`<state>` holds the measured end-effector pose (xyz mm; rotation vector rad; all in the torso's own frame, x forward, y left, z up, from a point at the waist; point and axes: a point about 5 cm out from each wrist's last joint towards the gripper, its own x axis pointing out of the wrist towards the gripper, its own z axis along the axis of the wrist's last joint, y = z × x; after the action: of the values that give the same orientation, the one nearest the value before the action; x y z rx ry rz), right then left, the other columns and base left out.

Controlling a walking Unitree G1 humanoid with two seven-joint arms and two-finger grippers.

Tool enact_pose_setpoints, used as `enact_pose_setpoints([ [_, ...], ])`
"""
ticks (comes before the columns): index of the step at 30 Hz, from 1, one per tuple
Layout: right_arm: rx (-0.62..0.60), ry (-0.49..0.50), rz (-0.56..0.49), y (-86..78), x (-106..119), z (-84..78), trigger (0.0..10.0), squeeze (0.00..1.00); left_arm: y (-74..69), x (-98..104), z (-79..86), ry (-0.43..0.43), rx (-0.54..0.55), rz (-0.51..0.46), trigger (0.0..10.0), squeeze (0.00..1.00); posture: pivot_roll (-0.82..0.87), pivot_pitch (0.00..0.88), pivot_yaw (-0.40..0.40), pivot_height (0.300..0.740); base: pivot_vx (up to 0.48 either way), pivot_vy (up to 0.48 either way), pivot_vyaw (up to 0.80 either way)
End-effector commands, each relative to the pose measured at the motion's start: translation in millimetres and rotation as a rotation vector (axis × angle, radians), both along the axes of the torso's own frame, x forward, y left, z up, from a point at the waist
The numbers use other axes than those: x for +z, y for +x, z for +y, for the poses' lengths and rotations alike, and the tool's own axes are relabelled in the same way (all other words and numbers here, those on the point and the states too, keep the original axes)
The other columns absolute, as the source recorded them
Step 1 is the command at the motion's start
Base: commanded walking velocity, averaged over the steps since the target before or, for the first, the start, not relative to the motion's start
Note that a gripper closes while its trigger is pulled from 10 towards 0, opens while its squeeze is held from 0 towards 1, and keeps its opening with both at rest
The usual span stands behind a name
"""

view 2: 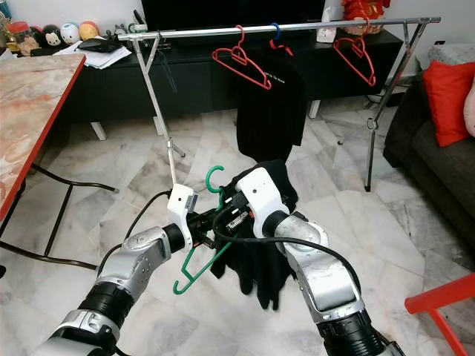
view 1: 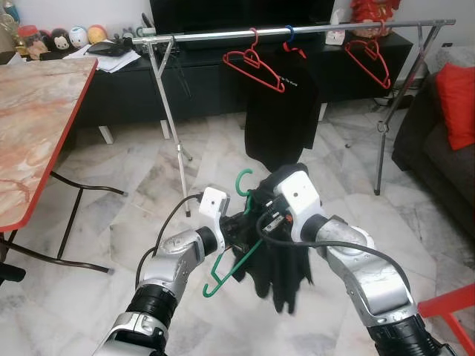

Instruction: Hang hanger

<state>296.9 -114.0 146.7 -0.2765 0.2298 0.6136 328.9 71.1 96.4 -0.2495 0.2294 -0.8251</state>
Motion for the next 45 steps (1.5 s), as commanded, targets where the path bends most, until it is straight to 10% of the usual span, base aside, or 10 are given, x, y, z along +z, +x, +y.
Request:
enact_pose_setpoints([
  [1,0.02,-0.024,0.001,-4.1,-1.9,-2.6,10.0,0.0,5.0,14.0,0.2,-0.021,-0.003,-0.068,10.0,0.0,-0.18,0.05,0.03,0.74,0.0,0.0,0.0],
  [9,0.06,-0.069,0.041,-9.7,-10.1,-6.6,10.0,0.04,6.4,12.2,0.7,-0.018,0.021,-0.07,10.0,0.0,-0.18,0.049,0.025,0.74,0.0,0.0,0.0],
  [10,0.064,-0.076,0.046,-10.4,-10.9,-7.1,10.0,0.7,5.9,11.0,-0.3,-0.01,0.019,-0.07,10.0,0.0,-0.18,0.049,0.025,0.74,0.0,0.0,0.0],
  [11,0.064,-0.08,0.046,-10.5,-11.2,-7.3,10.0,0.7,5.5,10.6,-1.0,-0.008,0.016,-0.07,10.0,0.0,-0.18,0.049,0.025,0.74,0.0,0.0,0.0],
  [12,0.068,-0.084,0.044,-11.0,-11.3,-7.5,10.0,0.98,5.0,10.7,-1.9,-0.014,0.014,-0.07,10.0,0.0,-0.18,0.048,0.026,0.74,0.0,0.0,0.0],
  [27,0.068,-0.092,0.024,-11.2,-7.4,-8.8,10.0,1.0,4.1,16.0,-5.4,-0.077,-0.008,-0.091,10.0,0.0,-0.19,0.037,0.027,0.74,0.0,0.0,0.0],
  [45,-0.045,-0.148,-0.031,-3.5,5.1,-49.7,10.0,1.0,-14.8,-16.6,12.5,0.109,-0.12,-0.066,10.0,0.0,-0.2,0.025,0.023,0.74,0.0,0.0,0.0],
])
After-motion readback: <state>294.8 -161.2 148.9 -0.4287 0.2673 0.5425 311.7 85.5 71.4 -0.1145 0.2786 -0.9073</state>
